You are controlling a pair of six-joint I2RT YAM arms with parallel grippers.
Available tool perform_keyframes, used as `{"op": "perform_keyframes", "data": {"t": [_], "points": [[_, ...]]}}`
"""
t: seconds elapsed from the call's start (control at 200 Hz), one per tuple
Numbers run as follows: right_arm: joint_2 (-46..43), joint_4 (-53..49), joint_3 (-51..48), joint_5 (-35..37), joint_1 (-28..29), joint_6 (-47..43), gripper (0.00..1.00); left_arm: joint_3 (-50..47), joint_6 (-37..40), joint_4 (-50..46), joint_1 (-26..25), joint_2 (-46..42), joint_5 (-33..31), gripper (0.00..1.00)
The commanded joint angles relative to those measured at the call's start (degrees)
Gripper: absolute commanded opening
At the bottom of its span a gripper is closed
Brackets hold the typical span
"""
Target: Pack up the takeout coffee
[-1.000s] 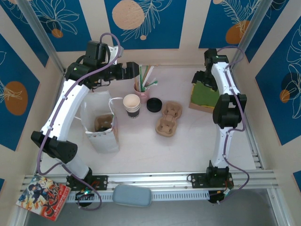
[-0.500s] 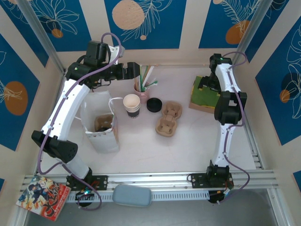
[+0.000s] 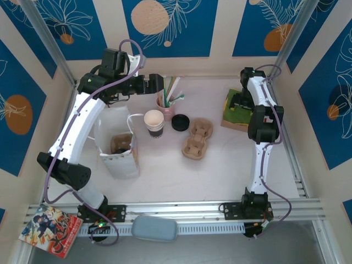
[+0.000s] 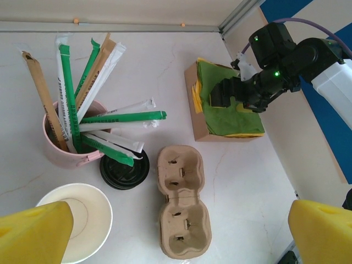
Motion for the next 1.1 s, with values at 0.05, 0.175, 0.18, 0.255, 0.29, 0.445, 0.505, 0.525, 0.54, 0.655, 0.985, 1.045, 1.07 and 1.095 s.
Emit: {"op": "perform_keyframes", "data": {"t": [0.05,0.175,0.18,0.255,0.29,0.445,0.505,0.525,0.54,0.655,0.985,1.045,1.07,1.095], "points": [[0.4,-1.6,0.9,0.1,0.3,-0.5,0.73,-0.5,1.0,-0.6,-0.2,-0.2,0.8,1.00],[-0.7,-1.4,0.5,-0.4,0.0,-0.4,0.61,-0.4,0.9,-0.4,-0.1,-0.2,0.9,1.00],[-0.8,-1.5,0.4,-0.4,0.0,-0.5,0.60,-0.4,0.9,-0.4,-0.1,-0.2,0.9,1.00],[-1.4,-1.5,0.2,-0.5,0.0,-0.4,0.50,-0.5,0.9,-0.4,-0.1,-0.2,0.9,1.00],[-1.9,-1.4,0.0,-0.5,0.1,-0.3,0.50,-0.6,0.8,-0.3,-0.1,-0.2,0.9,1.00],[-3.9,-1.4,-0.5,0.1,0.1,-0.3,0.36,-0.6,0.8,-0.3,-0.1,-0.2,1.0,1.00],[-4.6,-1.3,-0.6,0.4,0.0,-0.2,0.28,-0.7,0.8,-0.2,-0.1,-0.2,1.0,1.00],[-4.8,-1.4,-0.6,0.5,0.0,-0.2,0.27,-0.8,0.7,-0.2,-0.2,-0.2,1.0,1.00],[-5.0,-1.4,-0.6,0.4,-0.1,-0.2,0.27,-0.8,0.7,-0.2,-0.1,-0.2,1.0,1.00],[-6.8,-1.5,-1.4,0.5,-0.1,0.2,0.28,-0.8,0.5,-0.1,-0.2,-0.2,1.3,1.00],[-12.7,-1.0,-5.1,-1.5,0.5,1.2,0.00,-1.2,0.5,-0.1,-0.2,-0.7,0.6,1.00],[-14.4,-0.7,-6.2,-2.5,0.7,1.5,0.00,-1.3,0.8,-0.3,-0.1,-1.0,-0.1,1.00],[-15.2,-0.5,-6.8,-3.0,1.0,1.7,0.00,-1.3,0.9,-0.4,0.0,-1.2,-0.4,1.00],[-16.0,-0.3,-7.3,-3.7,1.1,1.9,0.00,-1.4,1.0,-0.5,0.0,-1.4,-0.6,1.00]]}}
